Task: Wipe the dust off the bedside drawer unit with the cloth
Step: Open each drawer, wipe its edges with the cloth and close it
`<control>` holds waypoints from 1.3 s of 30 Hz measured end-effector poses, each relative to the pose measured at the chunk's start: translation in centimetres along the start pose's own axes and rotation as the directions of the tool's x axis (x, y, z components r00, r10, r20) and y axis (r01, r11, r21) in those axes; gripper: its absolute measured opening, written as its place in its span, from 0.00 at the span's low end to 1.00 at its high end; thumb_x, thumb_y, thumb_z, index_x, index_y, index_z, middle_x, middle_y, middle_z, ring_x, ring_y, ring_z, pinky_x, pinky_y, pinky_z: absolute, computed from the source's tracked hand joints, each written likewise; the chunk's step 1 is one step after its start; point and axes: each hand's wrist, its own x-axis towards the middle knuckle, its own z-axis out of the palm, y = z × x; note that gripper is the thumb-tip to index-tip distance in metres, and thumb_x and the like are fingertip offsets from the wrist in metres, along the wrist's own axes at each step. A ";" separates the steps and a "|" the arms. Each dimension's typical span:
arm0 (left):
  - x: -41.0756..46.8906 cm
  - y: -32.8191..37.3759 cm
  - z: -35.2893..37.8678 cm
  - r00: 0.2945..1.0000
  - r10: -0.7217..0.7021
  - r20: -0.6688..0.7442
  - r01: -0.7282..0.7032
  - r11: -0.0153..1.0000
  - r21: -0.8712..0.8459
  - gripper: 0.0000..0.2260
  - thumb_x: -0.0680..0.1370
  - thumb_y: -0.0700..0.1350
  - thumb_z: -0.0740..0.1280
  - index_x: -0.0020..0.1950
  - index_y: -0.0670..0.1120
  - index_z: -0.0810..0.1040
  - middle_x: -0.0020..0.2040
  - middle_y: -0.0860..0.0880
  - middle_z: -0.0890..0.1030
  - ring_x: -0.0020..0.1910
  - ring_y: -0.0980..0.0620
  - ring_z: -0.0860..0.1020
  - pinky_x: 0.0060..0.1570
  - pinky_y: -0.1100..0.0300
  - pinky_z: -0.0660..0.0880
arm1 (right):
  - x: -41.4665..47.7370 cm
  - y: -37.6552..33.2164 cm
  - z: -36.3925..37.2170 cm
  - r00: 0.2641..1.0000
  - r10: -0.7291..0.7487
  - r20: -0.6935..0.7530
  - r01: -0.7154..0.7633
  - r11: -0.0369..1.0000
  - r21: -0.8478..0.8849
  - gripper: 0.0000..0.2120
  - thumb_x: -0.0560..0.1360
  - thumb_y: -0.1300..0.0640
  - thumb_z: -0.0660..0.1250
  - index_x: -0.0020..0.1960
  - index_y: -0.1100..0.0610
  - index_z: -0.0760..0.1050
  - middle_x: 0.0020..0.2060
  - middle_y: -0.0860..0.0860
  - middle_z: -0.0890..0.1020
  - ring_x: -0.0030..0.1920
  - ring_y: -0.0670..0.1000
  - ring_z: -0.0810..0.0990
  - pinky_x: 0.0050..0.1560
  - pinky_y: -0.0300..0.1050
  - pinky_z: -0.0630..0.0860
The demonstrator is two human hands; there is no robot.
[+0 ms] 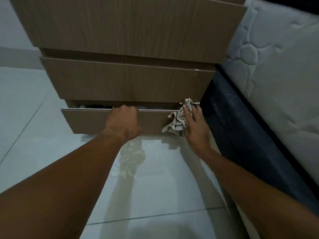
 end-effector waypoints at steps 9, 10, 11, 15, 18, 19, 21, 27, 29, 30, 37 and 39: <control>-1.8 -2.0 1.2 0.982 0.078 -0.170 -0.046 0.981 0.188 0.24 0.72 0.50 0.65 0.68 0.49 0.72 0.59 0.43 0.79 0.53 0.41 0.80 0.46 0.50 0.77 | 2.3 -6.8 1.8 0.267 0.857 0.440 -0.616 -0.200 0.762 0.18 0.82 0.66 0.58 0.71 0.66 0.69 0.66 0.62 0.77 0.65 0.61 0.78 0.50 0.40 0.71; -2.1 -2.5 1.3 0.986 0.068 -0.154 -0.038 0.981 0.191 0.25 0.73 0.49 0.64 0.71 0.49 0.70 0.60 0.44 0.80 0.54 0.42 0.80 0.47 0.50 0.77 | 2.5 -6.6 2.0 0.269 0.826 0.496 -0.648 -0.226 0.728 0.18 0.81 0.66 0.59 0.70 0.67 0.69 0.65 0.64 0.77 0.64 0.63 0.78 0.52 0.45 0.74; -2.2 -3.1 1.5 0.990 0.049 -0.131 -0.023 0.980 0.196 0.27 0.73 0.48 0.64 0.74 0.49 0.68 0.62 0.45 0.79 0.55 0.43 0.80 0.50 0.51 0.77 | 2.6 -6.9 2.0 0.278 0.802 0.529 -0.668 -0.234 0.706 0.18 0.81 0.66 0.59 0.69 0.68 0.69 0.64 0.64 0.77 0.63 0.64 0.79 0.54 0.48 0.76; -1.7 -5.1 2.3 0.999 0.030 0.014 -0.032 0.962 0.271 0.37 0.75 0.50 0.62 0.81 0.47 0.52 0.81 0.47 0.55 0.80 0.43 0.54 0.77 0.45 0.55 | 4.2 -10.6 2.5 0.320 0.755 0.572 -0.602 -0.305 0.738 0.21 0.81 0.61 0.61 0.73 0.59 0.68 0.67 0.55 0.77 0.63 0.58 0.78 0.60 0.47 0.75; -1.8 -5.3 3.1 0.997 0.028 0.072 -0.048 0.957 0.288 0.40 0.76 0.52 0.61 0.82 0.46 0.43 0.82 0.47 0.43 0.80 0.44 0.41 0.77 0.44 0.42 | 5.9 -12.7 1.1 0.309 0.681 0.664 -0.546 -0.445 0.710 0.17 0.81 0.63 0.56 0.69 0.61 0.70 0.57 0.53 0.77 0.51 0.54 0.79 0.52 0.47 0.75; -1.9 -5.3 3.2 0.996 0.020 0.084 -0.044 0.955 0.292 0.41 0.76 0.53 0.61 0.81 0.46 0.41 0.82 0.46 0.41 0.80 0.44 0.39 0.77 0.44 0.41 | 6.4 -13.0 0.5 0.311 0.665 0.679 -0.538 -0.466 0.703 0.14 0.81 0.64 0.54 0.62 0.61 0.73 0.53 0.52 0.77 0.49 0.53 0.78 0.53 0.47 0.74; -2.0 -5.3 3.2 0.995 0.014 0.099 -0.044 0.953 0.301 0.42 0.76 0.55 0.61 0.81 0.46 0.39 0.81 0.46 0.39 0.80 0.45 0.37 0.77 0.42 0.41 | 7.3 -13.4 -0.4 0.325 0.637 0.699 -0.488 -0.520 0.701 0.12 0.82 0.61 0.52 0.47 0.57 0.73 0.45 0.51 0.77 0.49 0.51 0.79 0.59 0.49 0.73; -1.9 -5.5 1.8 0.990 0.022 0.141 -0.055 0.971 0.233 0.42 0.76 0.55 0.63 0.82 0.47 0.42 0.82 0.49 0.43 0.80 0.45 0.40 0.77 0.42 0.41 | 8.1 -14.5 -2.6 0.321 0.675 0.664 -0.444 -0.512 0.735 0.12 0.83 0.59 0.53 0.54 0.59 0.76 0.42 0.50 0.81 0.47 0.51 0.82 0.60 0.49 0.77; -2.0 -5.1 0.8 0.994 0.019 0.104 -0.033 0.991 0.131 0.41 0.75 0.53 0.65 0.82 0.48 0.46 0.82 0.48 0.49 0.81 0.45 0.45 0.77 0.43 0.44 | 8.0 -14.5 -4.0 0.323 0.677 0.661 -0.497 -0.472 0.728 0.16 0.83 0.61 0.54 0.67 0.61 0.72 0.57 0.56 0.82 0.61 0.57 0.81 0.63 0.51 0.76; -1.9 -5.0 0.3 0.996 -0.001 0.088 -0.005 0.998 0.062 0.40 0.75 0.53 0.66 0.82 0.49 0.49 0.81 0.48 0.54 0.80 0.44 0.49 0.77 0.43 0.49 | 8.1 -14.6 -5.0 0.333 0.674 0.659 -0.504 -0.464 0.729 0.18 0.84 0.62 0.53 0.71 0.63 0.69 0.65 0.59 0.78 0.66 0.59 0.78 0.65 0.53 0.74; -2.7 -3.2 -5.0 0.993 -0.109 0.051 0.115 0.986 -0.121 0.15 0.74 0.51 0.69 0.57 0.46 0.75 0.53 0.46 0.79 0.48 0.47 0.78 0.52 0.50 0.78 | 9.5 -14.9 -12.3 0.398 0.819 0.413 -0.343 -0.285 0.895 0.12 0.81 0.62 0.63 0.62 0.55 0.77 0.50 0.51 0.84 0.48 0.49 0.83 0.50 0.45 0.80; -3.0 -2.3 -6.6 0.997 -0.061 0.046 0.070 0.971 -0.228 0.12 0.76 0.48 0.68 0.57 0.45 0.77 0.51 0.46 0.81 0.48 0.48 0.80 0.52 0.51 0.79 | 9.1 -15.4 -13.3 0.416 0.862 0.289 -0.330 -0.153 0.931 0.10 0.80 0.60 0.65 0.58 0.51 0.80 0.44 0.45 0.83 0.43 0.44 0.81 0.47 0.43 0.78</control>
